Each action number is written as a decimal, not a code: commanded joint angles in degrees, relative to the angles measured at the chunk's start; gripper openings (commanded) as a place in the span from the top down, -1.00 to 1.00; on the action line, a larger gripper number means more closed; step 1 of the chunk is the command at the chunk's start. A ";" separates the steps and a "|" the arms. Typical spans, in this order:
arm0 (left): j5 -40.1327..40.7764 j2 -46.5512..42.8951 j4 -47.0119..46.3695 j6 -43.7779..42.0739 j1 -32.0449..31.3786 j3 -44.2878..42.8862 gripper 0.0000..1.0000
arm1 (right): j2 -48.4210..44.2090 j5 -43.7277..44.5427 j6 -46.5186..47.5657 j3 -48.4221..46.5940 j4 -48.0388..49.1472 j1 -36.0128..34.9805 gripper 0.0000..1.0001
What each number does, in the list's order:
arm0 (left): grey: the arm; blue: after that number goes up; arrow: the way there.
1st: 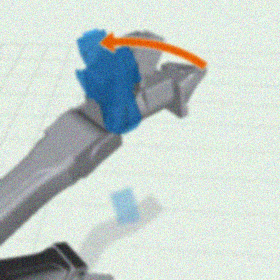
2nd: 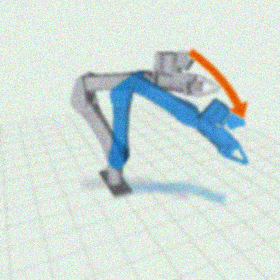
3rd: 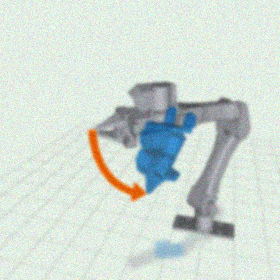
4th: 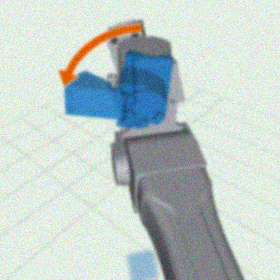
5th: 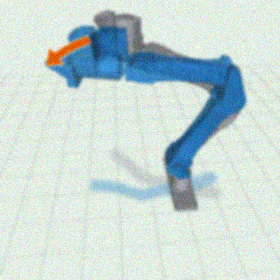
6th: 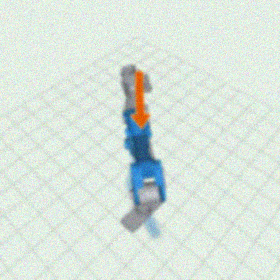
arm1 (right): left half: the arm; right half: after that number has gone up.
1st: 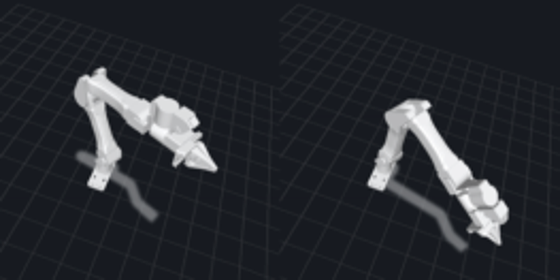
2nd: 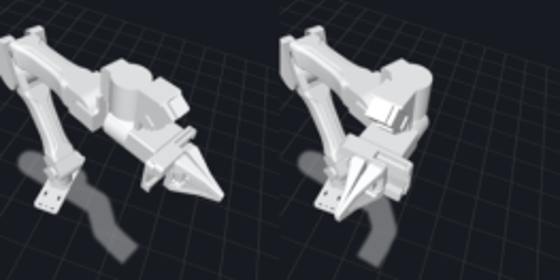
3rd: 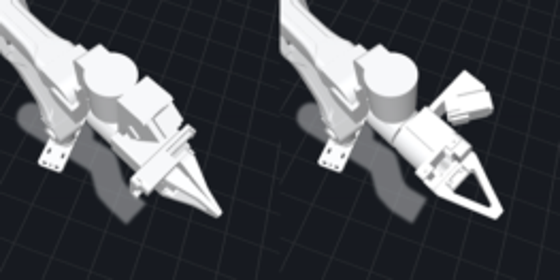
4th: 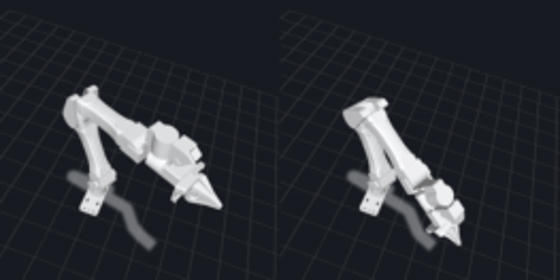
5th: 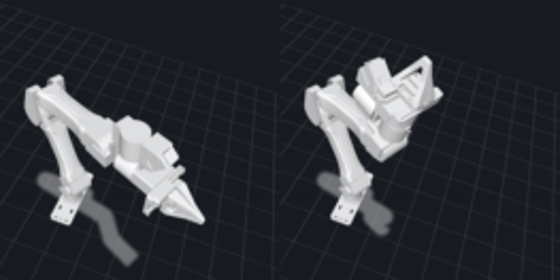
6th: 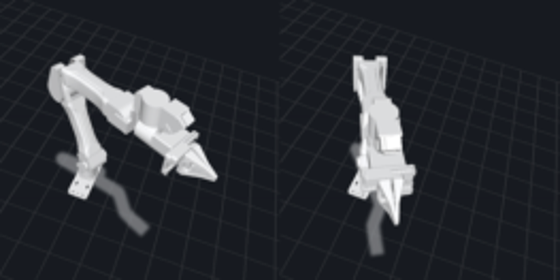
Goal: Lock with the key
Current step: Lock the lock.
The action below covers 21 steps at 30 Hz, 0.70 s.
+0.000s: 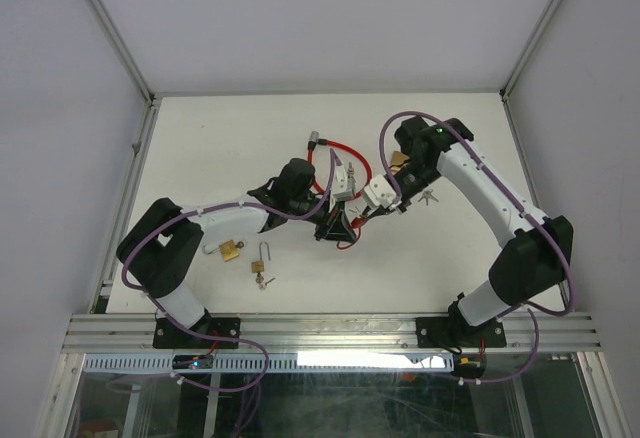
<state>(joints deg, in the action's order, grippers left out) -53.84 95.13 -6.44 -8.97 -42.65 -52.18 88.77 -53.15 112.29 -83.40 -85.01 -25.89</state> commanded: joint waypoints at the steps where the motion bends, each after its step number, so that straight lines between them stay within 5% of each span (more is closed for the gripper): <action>1: 3.57 -1.22 0.53 -3.66 0.81 -2.86 1.00 | -5.03 -0.64 1.74 -1.73 -2.59 0.11 0.54; 11: 6.65 -2.48 1.22 -3.81 0.00 -2.26 1.00 | -8.28 -4.56 -6.11 3.05 2.87 3.23 0.08; 21: 6.96 -2.89 2.18 -3.94 -0.77 -2.29 1.00 | -2.39 -5.16 -15.43 1.92 9.30 3.18 0.18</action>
<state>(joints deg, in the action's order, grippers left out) -46.48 95.13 -2.55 -11.38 -42.81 -52.60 86.26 -56.25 102.67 -80.62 -80.90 -22.74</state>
